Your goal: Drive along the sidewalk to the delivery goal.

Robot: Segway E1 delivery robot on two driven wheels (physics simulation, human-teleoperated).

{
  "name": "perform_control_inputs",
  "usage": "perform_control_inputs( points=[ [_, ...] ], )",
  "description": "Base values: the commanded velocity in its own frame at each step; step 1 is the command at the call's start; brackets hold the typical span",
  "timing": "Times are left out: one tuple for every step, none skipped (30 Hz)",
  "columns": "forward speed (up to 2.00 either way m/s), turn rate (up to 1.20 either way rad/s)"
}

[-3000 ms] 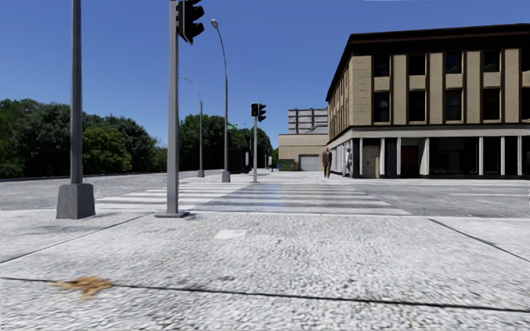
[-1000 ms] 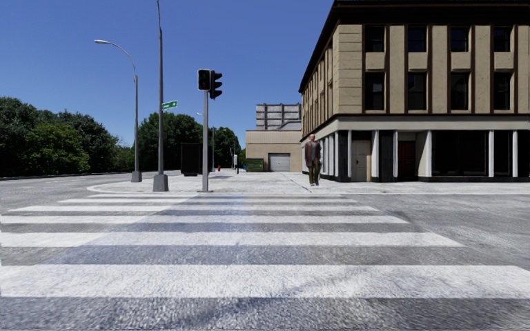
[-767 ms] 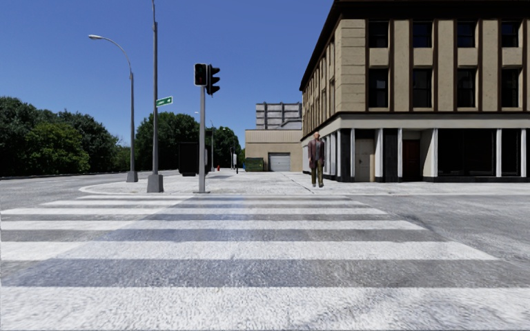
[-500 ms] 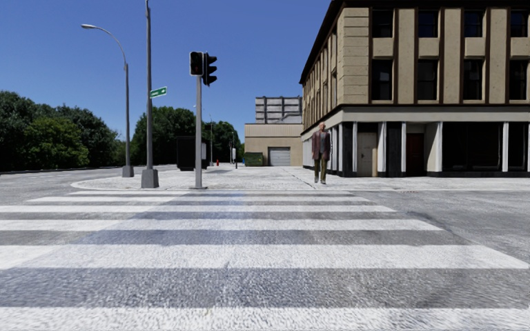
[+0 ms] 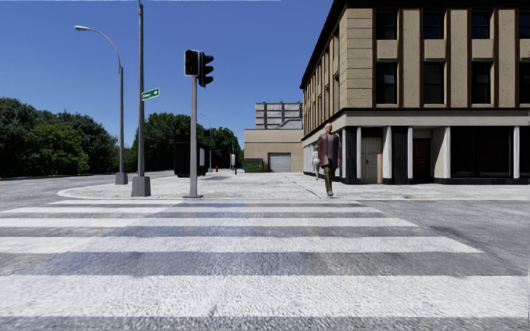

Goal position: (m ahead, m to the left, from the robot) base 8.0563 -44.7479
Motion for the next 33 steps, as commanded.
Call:
perform_control_inputs(
  points=[
    [2.0, 0.0],
    [2.0, 0.0],
    [2.0, 0.0],
    [2.0, 0.0],
    [2.0, 0.0],
    [2.0, 0.0],
    [2.0, 0.0],
    [2.0, 0.0],
    [2.0, 0.0],
    [2.0, 0.0],
    [2.0, 0.0],
    [2.0, 0.0],
    [2.0, 0.0],
    [2.0, 0.0],
    [2.0, 0.0],
    [2.0, 0.0],
    [2.0, 0.0],
    [2.0, 0.0],
    [2.0, 0.0],
    [2.0, 0.0],
    [2.0, 0.0],
    [2.0, 0.0],
    [2.0, 0.0],
    [2.0, 0.0],
    [2.0, 0.0],
    [2.0, 0.0],
    [2.0, 0.0],
    [2.0, 0.0],
    [2.0, 0.0],
    [2.0, 0.0],
    [2.0, 0.0],
    [2.0, 0.0],
    [2.0, 0.0]
  ],
)
